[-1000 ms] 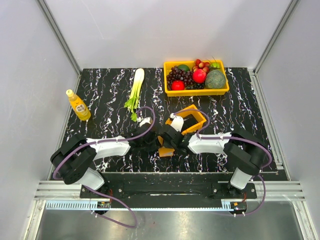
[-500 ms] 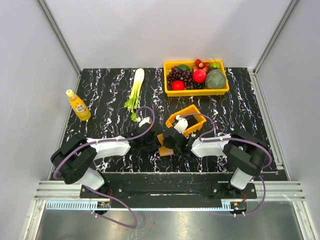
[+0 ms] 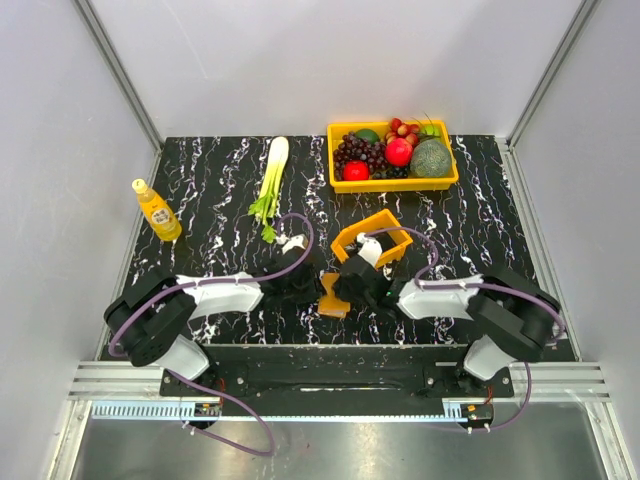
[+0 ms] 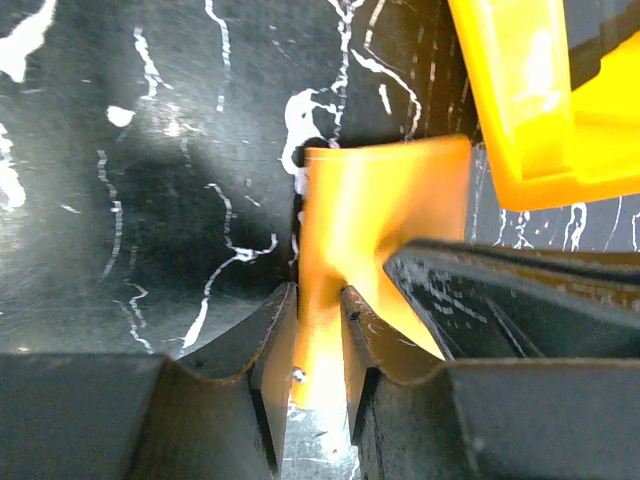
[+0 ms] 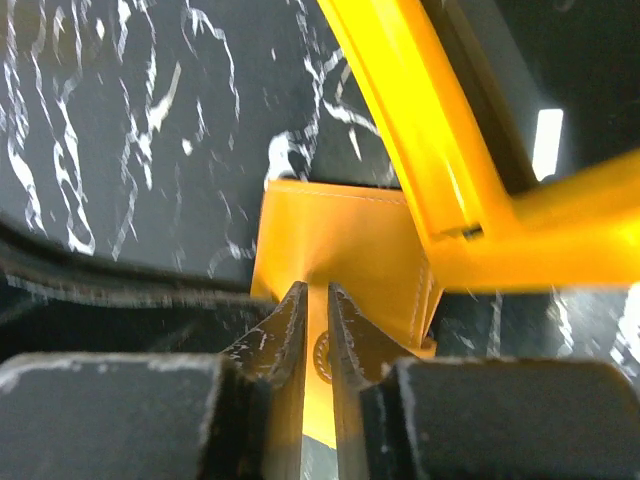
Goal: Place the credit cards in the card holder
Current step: Close the card holder at the center of the board.
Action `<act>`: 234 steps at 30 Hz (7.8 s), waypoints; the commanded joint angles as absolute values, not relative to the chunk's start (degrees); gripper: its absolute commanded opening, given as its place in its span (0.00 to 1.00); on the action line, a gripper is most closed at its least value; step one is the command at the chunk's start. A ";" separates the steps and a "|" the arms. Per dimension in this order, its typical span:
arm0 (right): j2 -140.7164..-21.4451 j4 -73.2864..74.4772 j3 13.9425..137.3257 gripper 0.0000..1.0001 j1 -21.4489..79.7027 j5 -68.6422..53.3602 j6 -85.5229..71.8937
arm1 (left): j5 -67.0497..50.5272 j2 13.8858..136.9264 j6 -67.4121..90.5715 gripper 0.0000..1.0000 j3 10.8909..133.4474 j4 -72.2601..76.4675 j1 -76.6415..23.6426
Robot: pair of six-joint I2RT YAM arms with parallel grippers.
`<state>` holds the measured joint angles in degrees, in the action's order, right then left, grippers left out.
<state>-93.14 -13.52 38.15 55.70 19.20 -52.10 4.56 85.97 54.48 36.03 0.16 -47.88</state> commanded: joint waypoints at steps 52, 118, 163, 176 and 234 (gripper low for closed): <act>-85.78 28.38 54.66 0.38 57.30 16.25 -50.18 | 4.13 86.66 54.23 0.27 36.39 2.28 -50.19; -90.09 33.40 57.04 0.12 57.48 19.51 -51.33 | 3.25 86.57 54.84 0.27 35.42 3.96 -51.07; -92.37 24.26 55.28 0.00 57.48 19.60 -51.59 | 2.46 87.36 55.11 0.26 34.45 5.80 -52.03; -87.37 24.34 53.35 0.00 57.39 23.11 -52.48 | 2.64 87.45 54.93 0.26 34.45 5.45 -52.12; -80.43 18.71 50.28 0.24 57.48 18.36 -47.36 | 3.08 87.98 55.20 0.25 34.63 5.18 -52.03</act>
<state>-85.49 18.26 51.62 56.90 15.51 -47.13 2.68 87.50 55.55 35.03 5.76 -51.86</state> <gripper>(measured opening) 0.350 0.259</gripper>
